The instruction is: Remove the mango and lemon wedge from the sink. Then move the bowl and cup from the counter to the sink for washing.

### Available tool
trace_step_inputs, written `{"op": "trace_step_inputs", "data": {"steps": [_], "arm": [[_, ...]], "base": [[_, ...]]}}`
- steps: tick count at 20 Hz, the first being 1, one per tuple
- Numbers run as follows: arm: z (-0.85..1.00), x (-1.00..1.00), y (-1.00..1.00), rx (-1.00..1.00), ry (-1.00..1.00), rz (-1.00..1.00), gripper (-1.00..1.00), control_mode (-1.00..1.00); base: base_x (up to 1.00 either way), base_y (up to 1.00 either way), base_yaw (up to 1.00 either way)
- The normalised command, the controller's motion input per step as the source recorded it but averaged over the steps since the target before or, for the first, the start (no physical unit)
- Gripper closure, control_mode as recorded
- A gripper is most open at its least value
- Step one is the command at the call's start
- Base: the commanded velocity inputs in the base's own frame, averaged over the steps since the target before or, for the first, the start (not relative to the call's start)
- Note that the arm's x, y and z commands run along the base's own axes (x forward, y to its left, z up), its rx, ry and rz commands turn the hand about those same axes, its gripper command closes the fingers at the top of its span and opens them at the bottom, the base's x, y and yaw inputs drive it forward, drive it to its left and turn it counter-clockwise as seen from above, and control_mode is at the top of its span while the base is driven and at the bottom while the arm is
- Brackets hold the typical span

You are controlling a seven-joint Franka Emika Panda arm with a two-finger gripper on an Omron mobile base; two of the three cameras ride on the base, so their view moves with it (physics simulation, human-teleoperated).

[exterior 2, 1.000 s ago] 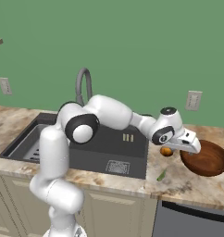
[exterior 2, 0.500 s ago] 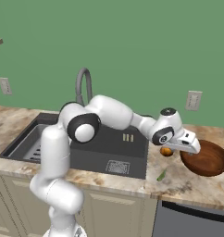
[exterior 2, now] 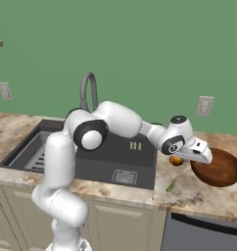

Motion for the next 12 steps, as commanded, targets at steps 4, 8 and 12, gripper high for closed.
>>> {"op": "trace_step_inputs", "data": {"steps": [4,8,12], "arm": [[-0.07,0.05,-0.06,0.0,0.0,0.0,1.0,-1.0],[-0.07,0.03,-0.11,0.0,0.0,0.0,1.0,-1.0],[-0.05,0.01,-0.1,0.0,0.0,0.0,1.0,-1.0]], "base": [[0.0,0.0,0.0],[0.0,0.0,0.0],[0.0,0.0,0.0]]}}
